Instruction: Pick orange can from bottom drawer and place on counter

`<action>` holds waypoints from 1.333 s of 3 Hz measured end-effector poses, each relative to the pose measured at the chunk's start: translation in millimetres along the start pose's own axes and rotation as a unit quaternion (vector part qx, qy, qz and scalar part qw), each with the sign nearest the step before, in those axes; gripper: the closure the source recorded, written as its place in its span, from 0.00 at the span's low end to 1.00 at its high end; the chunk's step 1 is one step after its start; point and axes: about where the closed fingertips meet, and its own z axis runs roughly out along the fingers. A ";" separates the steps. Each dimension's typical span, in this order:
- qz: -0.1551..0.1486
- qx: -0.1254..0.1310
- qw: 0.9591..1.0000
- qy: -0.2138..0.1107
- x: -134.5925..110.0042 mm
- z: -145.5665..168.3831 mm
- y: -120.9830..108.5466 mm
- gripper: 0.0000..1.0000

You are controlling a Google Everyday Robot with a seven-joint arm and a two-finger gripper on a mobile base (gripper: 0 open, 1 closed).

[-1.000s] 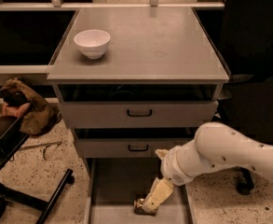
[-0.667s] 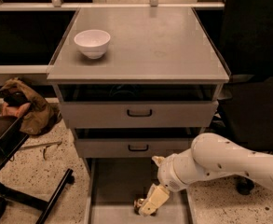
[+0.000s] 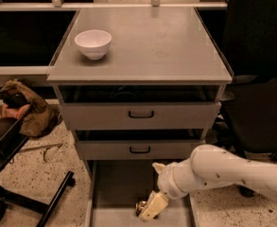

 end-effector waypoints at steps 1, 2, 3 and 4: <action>0.010 -0.014 1.000 0.014 40.3 67.3 14.9 0.00; 0.020 -0.028 0.998 0.051 81.3 129.6 33.1 0.00; 0.027 -0.009 0.997 0.066 97.4 176.2 22.6 0.00; 0.016 0.019 0.998 0.049 83.6 184.2 6.6 0.00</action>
Offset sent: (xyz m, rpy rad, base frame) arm -0.0103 0.0603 -0.2301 -0.1389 -0.0232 -0.0950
